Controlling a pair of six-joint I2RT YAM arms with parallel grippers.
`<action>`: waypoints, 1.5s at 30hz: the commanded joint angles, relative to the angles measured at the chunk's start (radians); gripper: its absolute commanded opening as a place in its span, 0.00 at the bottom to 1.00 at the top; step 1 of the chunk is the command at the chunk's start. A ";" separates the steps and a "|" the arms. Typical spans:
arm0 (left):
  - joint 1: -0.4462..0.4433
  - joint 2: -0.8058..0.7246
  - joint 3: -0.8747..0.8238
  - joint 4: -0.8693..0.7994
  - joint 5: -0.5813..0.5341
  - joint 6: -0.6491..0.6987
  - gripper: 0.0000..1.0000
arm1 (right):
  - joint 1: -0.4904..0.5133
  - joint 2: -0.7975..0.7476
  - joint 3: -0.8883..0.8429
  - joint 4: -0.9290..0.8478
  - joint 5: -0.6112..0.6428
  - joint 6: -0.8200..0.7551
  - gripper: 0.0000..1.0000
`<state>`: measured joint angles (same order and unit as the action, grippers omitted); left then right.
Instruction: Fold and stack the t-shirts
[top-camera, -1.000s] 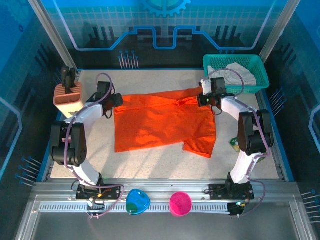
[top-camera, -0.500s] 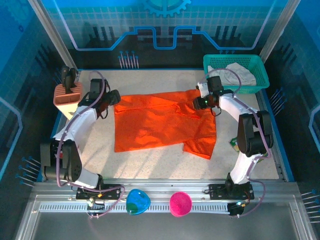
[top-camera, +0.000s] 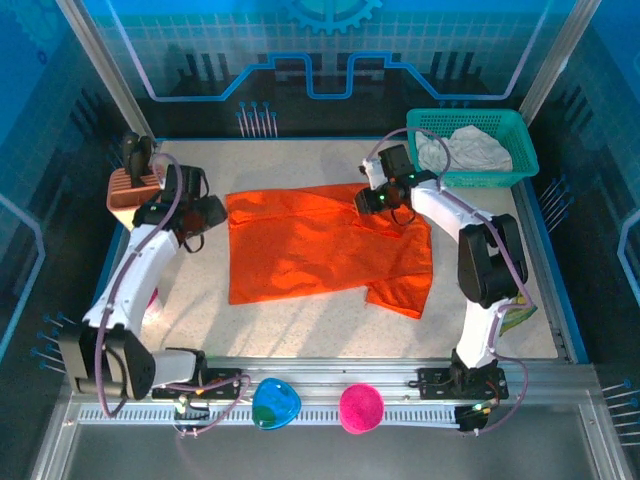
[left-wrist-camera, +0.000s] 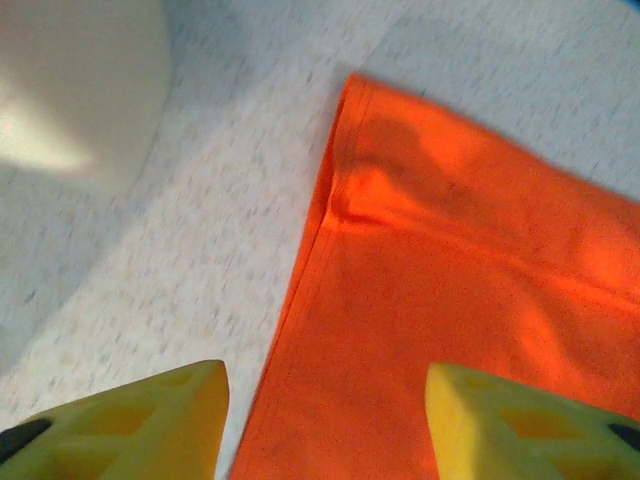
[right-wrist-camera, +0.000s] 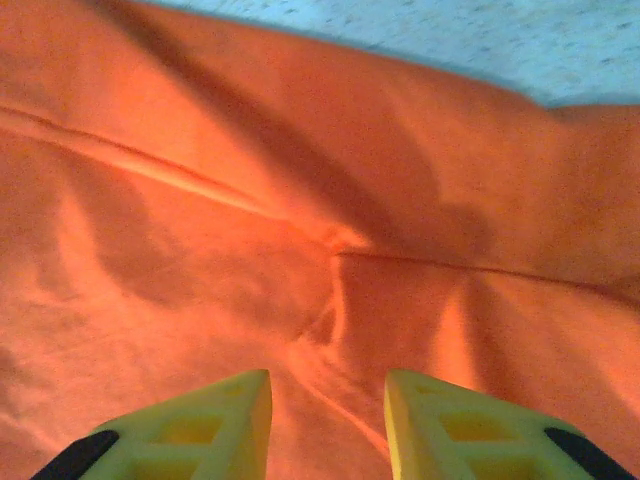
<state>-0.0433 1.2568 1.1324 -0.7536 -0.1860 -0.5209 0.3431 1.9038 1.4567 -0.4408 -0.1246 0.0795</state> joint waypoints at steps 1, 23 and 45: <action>-0.007 -0.079 -0.087 -0.191 0.066 -0.115 0.54 | 0.012 -0.080 -0.036 0.006 -0.016 0.024 0.36; -0.114 0.078 -0.370 -0.051 0.196 -0.338 0.53 | 0.011 -0.478 -0.296 -0.015 0.077 -0.032 0.43; -0.153 0.195 -0.425 0.071 0.117 -0.420 0.43 | -0.049 -0.584 -0.403 0.004 0.050 -0.027 0.44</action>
<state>-0.1902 1.4288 0.7151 -0.7082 -0.0338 -0.9184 0.3099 1.3476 1.0657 -0.4366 -0.0605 0.0597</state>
